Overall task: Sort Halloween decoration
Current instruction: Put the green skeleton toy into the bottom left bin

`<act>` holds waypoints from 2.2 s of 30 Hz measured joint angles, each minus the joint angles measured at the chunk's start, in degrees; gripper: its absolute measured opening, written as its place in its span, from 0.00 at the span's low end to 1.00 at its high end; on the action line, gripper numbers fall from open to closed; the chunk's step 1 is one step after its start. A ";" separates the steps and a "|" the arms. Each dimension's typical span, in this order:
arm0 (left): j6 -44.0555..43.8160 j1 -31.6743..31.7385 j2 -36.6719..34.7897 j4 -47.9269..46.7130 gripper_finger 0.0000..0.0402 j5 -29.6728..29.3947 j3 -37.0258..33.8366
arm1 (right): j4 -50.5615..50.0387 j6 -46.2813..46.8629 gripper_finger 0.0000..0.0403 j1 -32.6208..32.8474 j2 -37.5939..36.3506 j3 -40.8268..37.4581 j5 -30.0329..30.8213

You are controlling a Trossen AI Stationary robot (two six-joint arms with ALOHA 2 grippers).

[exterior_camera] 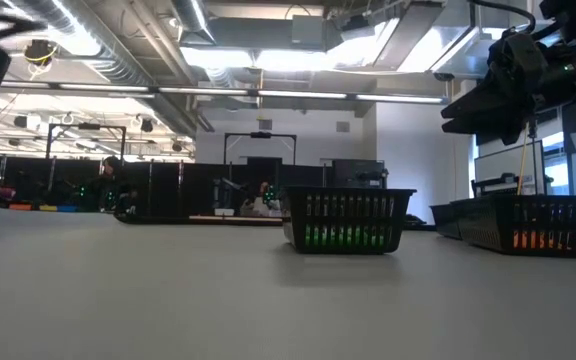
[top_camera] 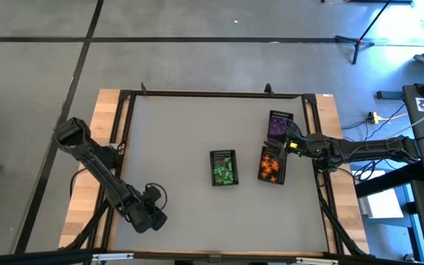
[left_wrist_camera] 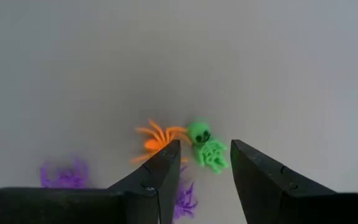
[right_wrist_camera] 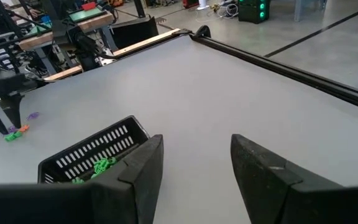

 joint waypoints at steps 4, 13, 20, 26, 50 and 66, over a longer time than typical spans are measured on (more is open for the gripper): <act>-0.20 0.04 3.46 2.98 0.33 2.56 0.09 | -0.07 -0.02 0.46 -0.02 0.00 0.00 0.20; 0.83 0.54 5.37 2.85 0.30 2.61 0.20 | -0.11 -0.02 0.46 -0.02 0.02 -0.02 0.24; 8.12 2.01 5.58 1.24 0.09 3.57 2.04 | -0.11 -0.02 0.46 -0.02 0.00 -0.02 0.24; 18.49 5.18 5.87 -2.42 0.03 1.88 7.05 | -0.11 -0.02 0.46 -0.02 0.02 -0.02 0.26; 93.49 33.49 5.65 28.69 0.01 -10.33 17.86 | -0.07 0.00 0.46 -0.02 0.02 -0.04 0.24; 91.47 43.52 18.27 43.40 0.15 7.65 16.37 | -0.10 -0.42 0.46 -0.02 0.00 -0.04 0.24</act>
